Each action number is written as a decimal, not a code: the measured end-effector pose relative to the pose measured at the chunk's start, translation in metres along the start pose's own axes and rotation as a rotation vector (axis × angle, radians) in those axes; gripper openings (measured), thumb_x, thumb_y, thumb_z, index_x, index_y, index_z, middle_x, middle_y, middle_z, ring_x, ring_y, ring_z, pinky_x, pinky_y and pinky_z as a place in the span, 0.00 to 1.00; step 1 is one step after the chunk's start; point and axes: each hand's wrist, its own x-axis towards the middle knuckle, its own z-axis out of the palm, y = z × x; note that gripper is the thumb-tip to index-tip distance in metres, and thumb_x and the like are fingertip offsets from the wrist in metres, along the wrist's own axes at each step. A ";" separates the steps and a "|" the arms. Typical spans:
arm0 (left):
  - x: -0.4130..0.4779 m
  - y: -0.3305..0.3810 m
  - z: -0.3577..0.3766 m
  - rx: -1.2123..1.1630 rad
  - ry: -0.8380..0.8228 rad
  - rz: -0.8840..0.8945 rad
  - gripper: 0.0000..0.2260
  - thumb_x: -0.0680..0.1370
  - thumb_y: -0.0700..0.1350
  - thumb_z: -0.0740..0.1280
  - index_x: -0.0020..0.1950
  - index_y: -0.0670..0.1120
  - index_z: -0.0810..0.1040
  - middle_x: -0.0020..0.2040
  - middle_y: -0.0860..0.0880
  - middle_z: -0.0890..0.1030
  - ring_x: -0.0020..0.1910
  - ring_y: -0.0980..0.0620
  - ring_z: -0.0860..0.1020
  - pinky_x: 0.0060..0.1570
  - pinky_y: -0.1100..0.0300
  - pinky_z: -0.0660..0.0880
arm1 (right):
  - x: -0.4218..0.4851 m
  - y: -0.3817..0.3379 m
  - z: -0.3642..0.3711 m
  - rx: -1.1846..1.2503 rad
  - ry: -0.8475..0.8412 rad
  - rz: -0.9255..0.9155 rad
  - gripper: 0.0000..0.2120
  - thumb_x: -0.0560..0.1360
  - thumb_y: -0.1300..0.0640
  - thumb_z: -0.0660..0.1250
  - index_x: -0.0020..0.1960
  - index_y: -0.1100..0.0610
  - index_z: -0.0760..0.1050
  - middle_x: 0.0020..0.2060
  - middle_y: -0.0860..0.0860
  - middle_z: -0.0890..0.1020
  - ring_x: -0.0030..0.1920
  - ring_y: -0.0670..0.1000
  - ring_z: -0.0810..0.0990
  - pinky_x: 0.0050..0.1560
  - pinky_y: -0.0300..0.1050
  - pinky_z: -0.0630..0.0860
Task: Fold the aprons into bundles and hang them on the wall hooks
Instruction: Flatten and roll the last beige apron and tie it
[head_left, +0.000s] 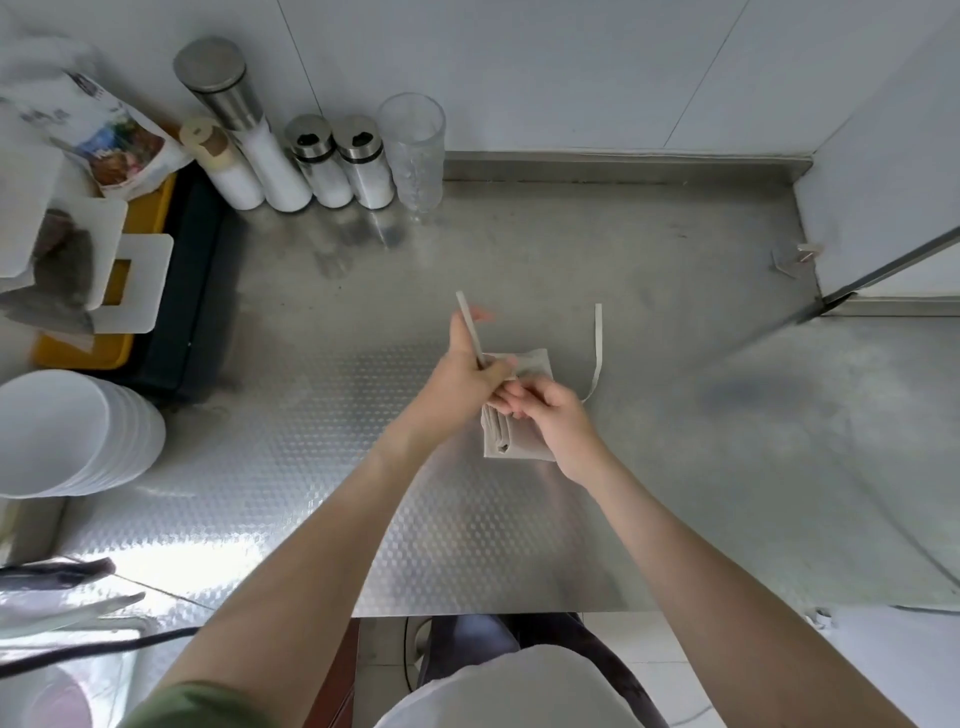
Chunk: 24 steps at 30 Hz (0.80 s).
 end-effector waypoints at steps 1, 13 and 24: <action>0.001 -0.002 0.006 -0.043 -0.043 0.003 0.17 0.80 0.34 0.62 0.61 0.49 0.60 0.33 0.43 0.79 0.29 0.47 0.80 0.33 0.60 0.78 | 0.001 0.001 -0.001 0.042 -0.009 0.005 0.09 0.78 0.67 0.61 0.43 0.57 0.75 0.35 0.44 0.79 0.40 0.42 0.75 0.52 0.38 0.71; 0.012 -0.019 0.019 -0.295 -0.050 -0.040 0.09 0.77 0.30 0.64 0.49 0.43 0.72 0.55 0.43 0.81 0.44 0.48 0.79 0.41 0.58 0.77 | 0.003 0.000 -0.008 0.354 -0.014 -0.019 0.07 0.79 0.66 0.59 0.51 0.63 0.77 0.43 0.55 0.77 0.39 0.47 0.72 0.45 0.37 0.72; 0.022 -0.046 0.016 1.114 0.134 0.390 0.16 0.81 0.56 0.57 0.58 0.50 0.79 0.49 0.54 0.82 0.55 0.51 0.73 0.50 0.58 0.56 | 0.002 0.000 -0.010 0.493 -0.004 -0.053 0.02 0.75 0.63 0.63 0.44 0.62 0.74 0.37 0.52 0.79 0.40 0.47 0.76 0.43 0.37 0.72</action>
